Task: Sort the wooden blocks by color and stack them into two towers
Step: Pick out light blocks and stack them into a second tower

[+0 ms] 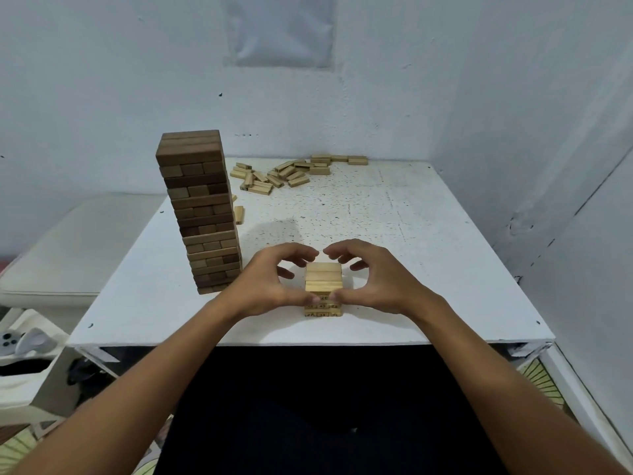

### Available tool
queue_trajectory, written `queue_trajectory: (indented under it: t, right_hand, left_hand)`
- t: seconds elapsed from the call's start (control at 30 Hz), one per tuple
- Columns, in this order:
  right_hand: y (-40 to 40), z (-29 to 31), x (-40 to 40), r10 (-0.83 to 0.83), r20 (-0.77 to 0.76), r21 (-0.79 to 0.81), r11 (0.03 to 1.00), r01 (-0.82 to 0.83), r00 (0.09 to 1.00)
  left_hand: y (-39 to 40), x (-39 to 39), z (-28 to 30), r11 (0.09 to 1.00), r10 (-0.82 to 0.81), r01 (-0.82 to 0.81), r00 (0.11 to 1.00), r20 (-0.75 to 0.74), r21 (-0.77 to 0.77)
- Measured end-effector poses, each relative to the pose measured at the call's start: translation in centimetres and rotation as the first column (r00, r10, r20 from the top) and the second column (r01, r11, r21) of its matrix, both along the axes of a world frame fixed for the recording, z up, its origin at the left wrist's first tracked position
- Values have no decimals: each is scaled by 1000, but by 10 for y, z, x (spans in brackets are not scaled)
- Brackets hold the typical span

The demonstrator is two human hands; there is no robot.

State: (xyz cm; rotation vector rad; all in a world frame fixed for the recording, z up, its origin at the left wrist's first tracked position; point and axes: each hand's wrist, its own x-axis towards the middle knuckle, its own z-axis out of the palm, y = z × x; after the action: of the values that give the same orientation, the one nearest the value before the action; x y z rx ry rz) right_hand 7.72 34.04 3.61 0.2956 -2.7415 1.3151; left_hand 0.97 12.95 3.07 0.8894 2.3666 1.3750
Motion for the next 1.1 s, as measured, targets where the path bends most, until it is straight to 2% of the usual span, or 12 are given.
queue_trajectory:
  t: [0.17, 0.5, 0.73, 1.1]
  right_hand:
    - [1, -8, 4, -28, 10, -65, 997, 28, 1000]
    - [4, -23, 7, -30, 99, -98, 994, 40, 995]
    - [9, -13, 1, -24, 89, -137, 990, 36, 996]
    - [17, 7, -11, -96, 22, -209, 973, 99, 995]
  left_hand:
    - [-3, 4, -8, 999, 41, -41, 999, -23, 34]
    - [-4, 11, -15, 998, 48, -46, 998, -41, 50]
    - [1, 7, -3, 996, 59, -54, 997, -54, 75]
    - [20, -4, 16, 995, 100, -99, 986, -135, 16]
